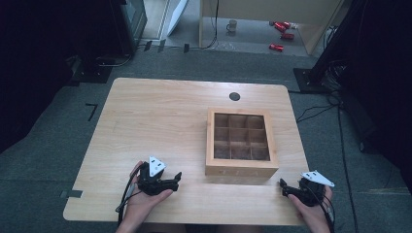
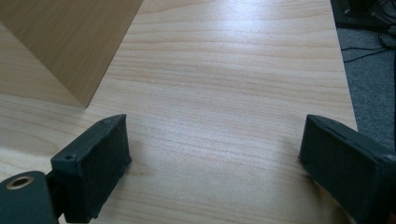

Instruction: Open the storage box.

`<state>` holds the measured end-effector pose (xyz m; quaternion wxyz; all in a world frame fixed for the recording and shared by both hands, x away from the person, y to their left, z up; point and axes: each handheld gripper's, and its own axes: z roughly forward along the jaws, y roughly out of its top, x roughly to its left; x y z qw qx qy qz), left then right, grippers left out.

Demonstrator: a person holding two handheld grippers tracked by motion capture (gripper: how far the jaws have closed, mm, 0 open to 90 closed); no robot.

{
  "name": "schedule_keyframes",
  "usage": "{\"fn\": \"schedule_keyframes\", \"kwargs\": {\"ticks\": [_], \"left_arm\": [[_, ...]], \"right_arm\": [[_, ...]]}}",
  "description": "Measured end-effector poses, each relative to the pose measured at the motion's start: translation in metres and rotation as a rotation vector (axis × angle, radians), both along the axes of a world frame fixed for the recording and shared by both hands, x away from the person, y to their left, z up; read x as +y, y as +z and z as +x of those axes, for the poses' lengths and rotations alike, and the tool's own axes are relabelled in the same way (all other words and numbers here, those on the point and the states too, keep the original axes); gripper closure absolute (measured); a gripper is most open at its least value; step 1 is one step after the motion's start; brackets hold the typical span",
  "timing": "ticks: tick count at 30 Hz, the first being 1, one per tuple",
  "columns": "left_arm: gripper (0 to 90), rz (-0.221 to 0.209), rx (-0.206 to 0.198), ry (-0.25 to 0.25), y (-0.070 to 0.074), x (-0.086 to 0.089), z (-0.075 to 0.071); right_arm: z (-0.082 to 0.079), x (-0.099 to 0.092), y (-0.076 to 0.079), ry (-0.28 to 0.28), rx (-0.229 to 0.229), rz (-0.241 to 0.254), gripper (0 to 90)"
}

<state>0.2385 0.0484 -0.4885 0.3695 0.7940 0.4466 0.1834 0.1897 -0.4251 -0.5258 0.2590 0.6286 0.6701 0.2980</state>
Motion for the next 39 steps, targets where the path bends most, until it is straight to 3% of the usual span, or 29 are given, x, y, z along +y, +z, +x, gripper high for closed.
{"fn": "schedule_keyframes", "kwargs": {"ticks": [12, 22, 30, 39], "left_arm": [[15.3, -0.025, 0.004, -0.071, 0.001, -0.04, 0.001], [16.7, -0.046, 0.004, -0.103, 0.002, -0.061, 0.0], [26.1, -0.061, -0.011, -0.124, 0.003, -0.077, -0.001], [37.5, -0.075, -0.03, -0.152, 0.003, -0.086, -0.004]], "right_arm": [[0.001, 0.001, 0.0, -0.011, -0.001, -0.001, 8.3], [-0.002, 0.001, 0.002, -0.025, -0.023, 0.008, 13.9], [-0.006, 0.012, 0.017, 0.002, -0.07, 0.061, 16.3], [-0.01, 0.023, 0.027, 0.036, -0.109, 0.084, 19.5]]}}
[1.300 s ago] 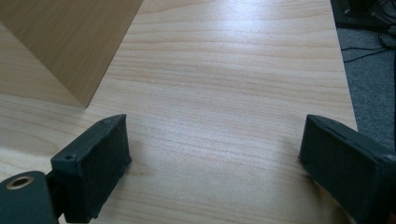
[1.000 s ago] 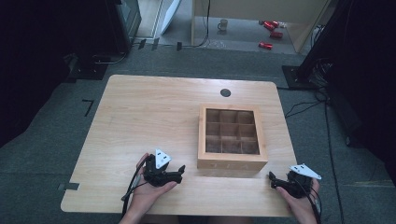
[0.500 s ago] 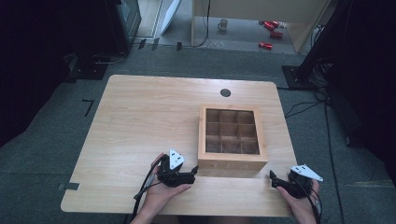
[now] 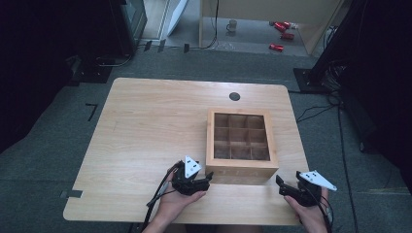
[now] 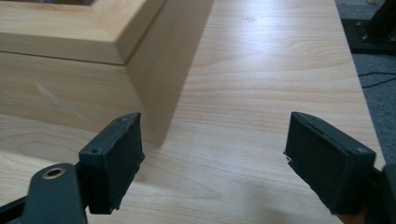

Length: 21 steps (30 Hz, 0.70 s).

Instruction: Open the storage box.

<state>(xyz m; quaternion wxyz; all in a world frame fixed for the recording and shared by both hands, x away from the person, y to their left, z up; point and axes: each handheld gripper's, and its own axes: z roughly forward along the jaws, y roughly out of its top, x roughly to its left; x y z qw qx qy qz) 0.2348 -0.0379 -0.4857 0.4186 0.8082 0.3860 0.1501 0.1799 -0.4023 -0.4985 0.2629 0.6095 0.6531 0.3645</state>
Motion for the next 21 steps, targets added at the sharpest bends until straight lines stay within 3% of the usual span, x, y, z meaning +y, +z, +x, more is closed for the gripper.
{"fn": "schedule_keyframes", "kwargs": {"ticks": [8, 10, 12, 13, 21], "left_arm": [[46.7, -0.026, -0.005, -0.008, 0.001, -0.005, 0.0], [52.0, -0.052, 0.001, -0.01, 0.002, -0.003, 0.001], [54.1, -0.059, 0.002, -0.008, 0.003, -0.003, 0.002], [54.4, -0.067, 0.004, -0.012, 0.004, -0.002, 0.003], [55.5, -0.068, 0.019, -0.017, 0.003, -0.003, 0.004]], "right_arm": [[-0.002, 0.011, 0.003, 0.043, -0.016, 0.005, 26.7], [-0.003, 0.015, 0.006, 0.054, -0.047, 0.011, 33.6], [-0.004, 0.016, 0.007, 0.062, -0.055, 0.018, 35.1], [-0.005, 0.019, 0.008, 0.079, -0.07, 0.025, 40.2], [-0.004, 0.027, 0.008, 0.108, -0.083, 0.046, 49.0]]}}
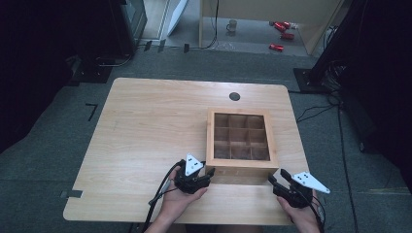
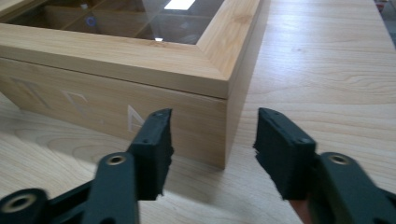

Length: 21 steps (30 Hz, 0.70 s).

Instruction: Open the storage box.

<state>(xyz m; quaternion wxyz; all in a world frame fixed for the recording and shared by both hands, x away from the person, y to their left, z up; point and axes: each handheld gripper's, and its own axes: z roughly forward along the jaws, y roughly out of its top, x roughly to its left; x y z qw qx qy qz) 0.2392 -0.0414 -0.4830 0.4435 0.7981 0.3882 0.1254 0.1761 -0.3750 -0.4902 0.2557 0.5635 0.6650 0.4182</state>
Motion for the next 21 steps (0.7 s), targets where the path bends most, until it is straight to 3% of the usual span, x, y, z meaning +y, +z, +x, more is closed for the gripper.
{"fn": "schedule_keyframes", "kwargs": {"ticks": [3, 8, 21], "left_arm": [[56.0, -0.018, 0.017, -0.009, 0.0002, 0.0021, 0.002], [57.2, -0.065, 0.038, -0.023, 0.0022, 0.0074, 0.0052], [60.0, -0.053, 0.033, -0.046, 0.0044, 0.0098, 0.0072]], "right_arm": [[0.001, 0.0002, -0.0014, 0.015, -0.006, 0.023, 56.7], [0.0023, 0.0014, -0.0016, 0.021, -0.019, 0.029, 60.2], [0.0034, 0.0017, -0.0013, 0.017, -0.033, 0.046, 60.6]]}}
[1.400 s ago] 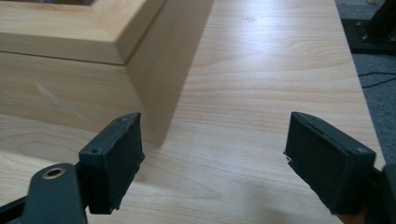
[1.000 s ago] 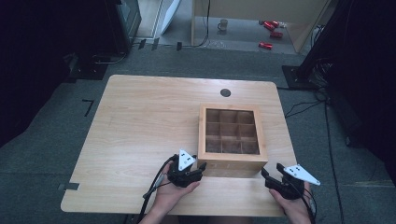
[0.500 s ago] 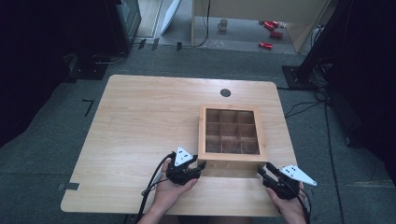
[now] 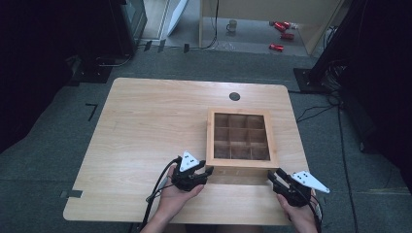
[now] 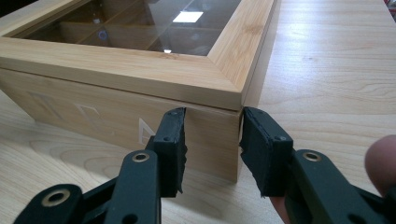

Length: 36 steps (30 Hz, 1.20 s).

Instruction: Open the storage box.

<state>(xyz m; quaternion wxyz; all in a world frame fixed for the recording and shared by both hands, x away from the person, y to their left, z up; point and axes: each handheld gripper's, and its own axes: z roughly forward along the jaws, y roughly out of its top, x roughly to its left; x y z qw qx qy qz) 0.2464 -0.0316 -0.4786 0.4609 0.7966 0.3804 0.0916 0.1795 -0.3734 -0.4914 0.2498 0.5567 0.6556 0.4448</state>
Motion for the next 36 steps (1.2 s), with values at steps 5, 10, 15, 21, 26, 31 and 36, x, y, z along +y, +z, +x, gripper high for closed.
{"fn": "schedule_keyframes", "kwargs": {"ticks": [5, 10, 15, 21, 26, 31, 36], "left_arm": [[60.0, 0.003, -0.006, 0.0, -0.0005, -0.0001, -0.0005], [59.9, -0.01, -0.001, 0.004, -0.0025, 0.0003, -0.0013], [57.4, 0.025, 0.012, -0.002, -0.0072, -0.0025, -0.0003], [54.1, 0.032, 0.022, 0.005, -0.0083, -0.0053, 0.0014], [54.0, 0.003, 0.018, 0.005, -0.0042, -0.0032, 0.0012], [55.6, 0.002, 0.005, 0.001, -0.001, -0.0022, 0.0011], [56.0, -0.003, -0.006, 0.001, -0.0006, -0.0019, 0.0008]], "right_arm": [[-0.0001, 0.0006, 0.0006, -0.009, -0.002, 0.007, 61.0], [-0.0006, 0.0013, 0.001, -0.015, -0.01, 0.002, 61.5], [-0.0008, 0.0011, 0.001, -0.014, -0.012, 0.001, 61.7], [-0.0011, 0.0007, 0.001, -0.01, -0.016, 0.001, 61.6], [-0.0017, 0.0004, 0.0014, -0.008, -0.025, 0.005, 61.3], [-0.0008, 0.001, -0.0005, -0.006, -0.019, -0.003, 60.5], [-0.0005, 0.0015, -0.0016, -0.006, -0.018, -0.008, 59.8]]}}
